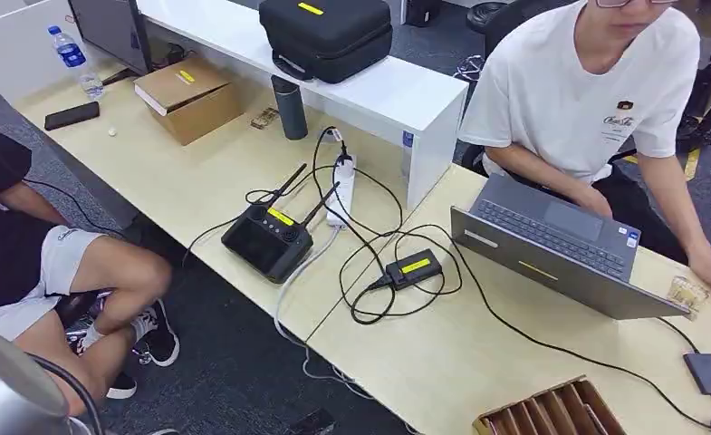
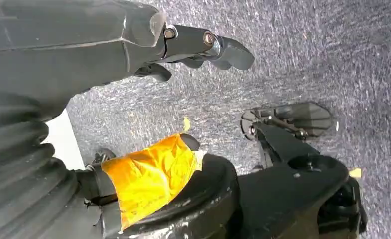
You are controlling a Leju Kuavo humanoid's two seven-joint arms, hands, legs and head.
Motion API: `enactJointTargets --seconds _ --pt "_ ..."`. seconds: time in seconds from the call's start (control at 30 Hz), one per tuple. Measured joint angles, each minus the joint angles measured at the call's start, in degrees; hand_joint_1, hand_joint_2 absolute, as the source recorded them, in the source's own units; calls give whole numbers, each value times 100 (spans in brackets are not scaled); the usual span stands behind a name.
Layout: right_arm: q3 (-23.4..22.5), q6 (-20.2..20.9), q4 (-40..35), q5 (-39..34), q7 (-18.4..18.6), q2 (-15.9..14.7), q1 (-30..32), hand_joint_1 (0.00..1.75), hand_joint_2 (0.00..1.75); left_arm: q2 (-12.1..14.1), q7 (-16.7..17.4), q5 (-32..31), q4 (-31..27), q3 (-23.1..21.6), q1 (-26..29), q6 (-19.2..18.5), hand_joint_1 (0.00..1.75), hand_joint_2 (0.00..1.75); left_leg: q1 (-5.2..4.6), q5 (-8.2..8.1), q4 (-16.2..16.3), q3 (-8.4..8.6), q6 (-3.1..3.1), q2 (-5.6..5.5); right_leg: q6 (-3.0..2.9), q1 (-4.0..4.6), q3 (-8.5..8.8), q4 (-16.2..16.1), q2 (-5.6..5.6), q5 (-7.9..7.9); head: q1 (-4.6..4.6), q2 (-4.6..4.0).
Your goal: Pass the card to the sensor for recognition and then transmit it.
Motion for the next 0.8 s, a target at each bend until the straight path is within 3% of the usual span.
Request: enactJointTargets --seconds 0.43,0.53,0.8 --pt "-24 -240 -13 -50 -103 11 -23 175 175 2 87 -24 0 2 0 50 0 175 0 0 0 -1 0 -1 0 0 0 0 0 0 0 0" --pt "-90 -474 -109 -37 -157 70 -146 175 175 0 118 -46 0 0 0 52 0 175 0 0 0 0 0 -1 0 0 0 1 0 0 0 0" --pt "-111 -505 -195 -33 -157 116 -255 175 175 2 129 -61 0 0 0 50 0 175 0 0 0 -1 0 -1 0 0 1 1 0 0 0 0"
